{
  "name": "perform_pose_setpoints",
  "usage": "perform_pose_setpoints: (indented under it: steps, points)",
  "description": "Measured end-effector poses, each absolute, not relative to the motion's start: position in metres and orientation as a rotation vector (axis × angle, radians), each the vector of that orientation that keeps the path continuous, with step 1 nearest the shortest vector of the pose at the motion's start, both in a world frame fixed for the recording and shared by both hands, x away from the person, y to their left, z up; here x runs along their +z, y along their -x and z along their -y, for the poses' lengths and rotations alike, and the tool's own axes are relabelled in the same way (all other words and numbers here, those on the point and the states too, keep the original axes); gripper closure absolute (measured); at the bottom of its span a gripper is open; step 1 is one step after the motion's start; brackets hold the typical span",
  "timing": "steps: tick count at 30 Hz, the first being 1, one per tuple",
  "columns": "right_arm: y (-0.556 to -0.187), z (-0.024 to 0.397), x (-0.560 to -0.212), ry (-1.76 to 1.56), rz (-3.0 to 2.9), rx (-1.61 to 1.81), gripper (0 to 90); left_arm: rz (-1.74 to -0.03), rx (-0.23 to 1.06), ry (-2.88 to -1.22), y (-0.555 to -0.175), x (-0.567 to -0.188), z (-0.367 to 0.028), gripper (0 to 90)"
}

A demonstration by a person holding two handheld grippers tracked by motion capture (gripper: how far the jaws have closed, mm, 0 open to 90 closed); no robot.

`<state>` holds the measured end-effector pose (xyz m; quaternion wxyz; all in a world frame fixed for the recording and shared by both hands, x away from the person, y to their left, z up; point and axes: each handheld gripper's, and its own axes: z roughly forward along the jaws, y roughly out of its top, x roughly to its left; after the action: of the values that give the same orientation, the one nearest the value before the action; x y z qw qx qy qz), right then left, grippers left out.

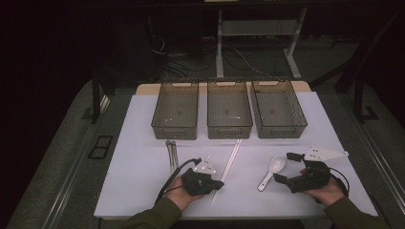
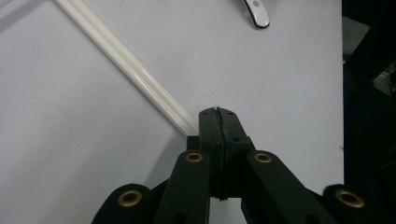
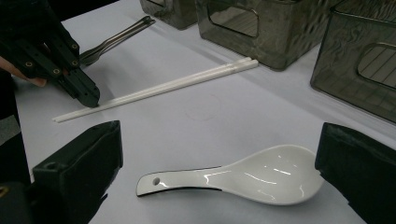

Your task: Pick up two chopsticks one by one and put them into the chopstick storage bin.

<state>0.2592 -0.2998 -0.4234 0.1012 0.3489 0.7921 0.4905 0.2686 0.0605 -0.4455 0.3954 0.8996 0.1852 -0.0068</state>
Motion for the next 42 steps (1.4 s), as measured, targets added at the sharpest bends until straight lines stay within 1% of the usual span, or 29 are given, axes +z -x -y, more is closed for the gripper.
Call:
perform_pose_setpoints:
  steps: [20, 23, 28, 42]
  points:
    - [-0.2587, 0.3004, -0.4226, -1.04, -2.339, 1.453, 0.9, -0.49, 0.014, -2.305, -0.2703, -0.445, -0.0646, 88.6]
    - [-0.2587, 0.3005, -0.4226, -1.037, -2.338, 1.454, 0.8, -0.49, -0.007, -2.271, -0.2682, -0.4432, -0.0641, 88.6]
    - [-0.2587, 0.3004, -0.4226, -1.038, -2.338, 1.453, 0.9, -0.481, -0.028, -2.267, -0.2652, -0.443, -0.0615, 88.6]
    - [-0.2588, 0.3007, -0.4226, -1.04, -2.335, 1.453, 0.9, -0.477, 0.008, -2.295, -0.2654, -0.4445, -0.0607, 88.7]
